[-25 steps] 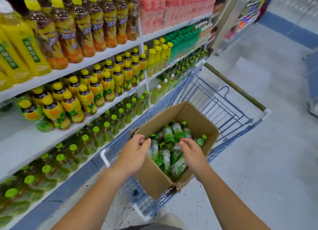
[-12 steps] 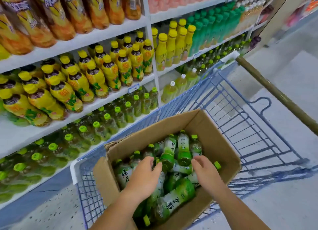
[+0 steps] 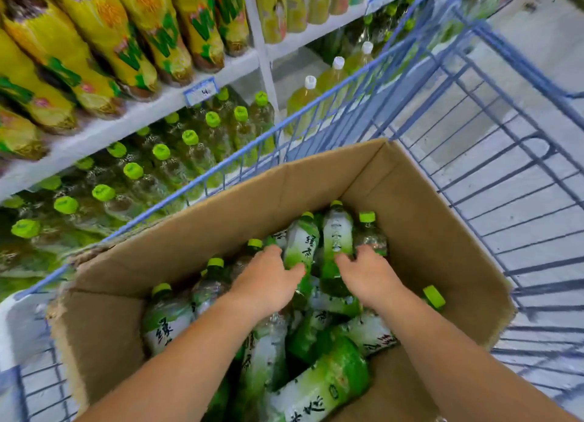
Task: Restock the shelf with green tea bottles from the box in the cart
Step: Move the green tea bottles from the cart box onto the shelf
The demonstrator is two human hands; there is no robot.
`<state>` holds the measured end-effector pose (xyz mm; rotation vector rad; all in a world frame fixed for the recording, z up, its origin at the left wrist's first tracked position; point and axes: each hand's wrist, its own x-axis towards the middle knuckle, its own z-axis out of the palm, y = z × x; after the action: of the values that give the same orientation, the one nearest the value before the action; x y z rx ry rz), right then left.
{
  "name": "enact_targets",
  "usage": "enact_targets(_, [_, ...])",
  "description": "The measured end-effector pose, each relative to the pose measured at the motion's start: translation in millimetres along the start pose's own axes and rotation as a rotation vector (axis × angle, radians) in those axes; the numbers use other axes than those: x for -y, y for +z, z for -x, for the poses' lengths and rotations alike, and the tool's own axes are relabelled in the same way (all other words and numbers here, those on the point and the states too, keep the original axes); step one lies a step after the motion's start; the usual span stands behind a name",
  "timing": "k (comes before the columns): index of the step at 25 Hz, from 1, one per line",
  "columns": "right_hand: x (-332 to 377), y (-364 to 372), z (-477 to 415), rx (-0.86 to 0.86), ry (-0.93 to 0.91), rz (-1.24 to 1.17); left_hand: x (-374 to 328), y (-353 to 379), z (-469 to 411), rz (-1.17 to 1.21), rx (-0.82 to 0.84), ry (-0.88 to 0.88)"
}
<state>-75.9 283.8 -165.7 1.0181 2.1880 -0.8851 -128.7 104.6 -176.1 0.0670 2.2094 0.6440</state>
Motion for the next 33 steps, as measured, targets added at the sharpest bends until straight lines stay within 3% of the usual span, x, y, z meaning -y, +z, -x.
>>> enact_targets(4, [8, 13, -26, -0.015, 0.110, -0.107, -15, 4, -23, -0.010, 0.008, -0.050])
enact_targets(7, [11, 22, -42, 0.009, 0.219, -0.476, -28, 6, -39, -0.018, 0.038, -0.098])
enact_targets(10, [15, 23, -50, 0.116, 0.290, -0.789, -26, 7, -51, 0.120, 0.080, -0.134])
enact_targets(13, [15, 11, -44, 0.372, 0.274, -0.755, -16, 3, -49, 0.290, 0.118, -0.164])
enact_targets(16, [7, 7, -33, 0.472, 0.265, -0.717, -6, -3, -37, 0.291, 0.110, -0.165])
enact_targets(19, [3, 7, -8, 0.375, 0.236, -0.643, 4, -15, -13, 0.253, 0.087, -0.137])
enact_targets(23, [2, 4, 46, 0.180, 0.085, -0.554, 15, -24, 31, 0.394, 0.092, -0.137])
enact_targets(26, [9, 10, 87, 0.092, -0.058, -0.543, 27, -35, 68, 0.434, 0.028, -0.070])
enact_targets(30, [20, 23, 133, -0.054, -0.109, -0.571, 46, -69, 120, 0.444, -0.063, 0.040])
enact_targets(33, [39, 31, 176, -0.084, -0.204, -0.546, 64, -98, 162, 0.581, -0.131, 0.114])
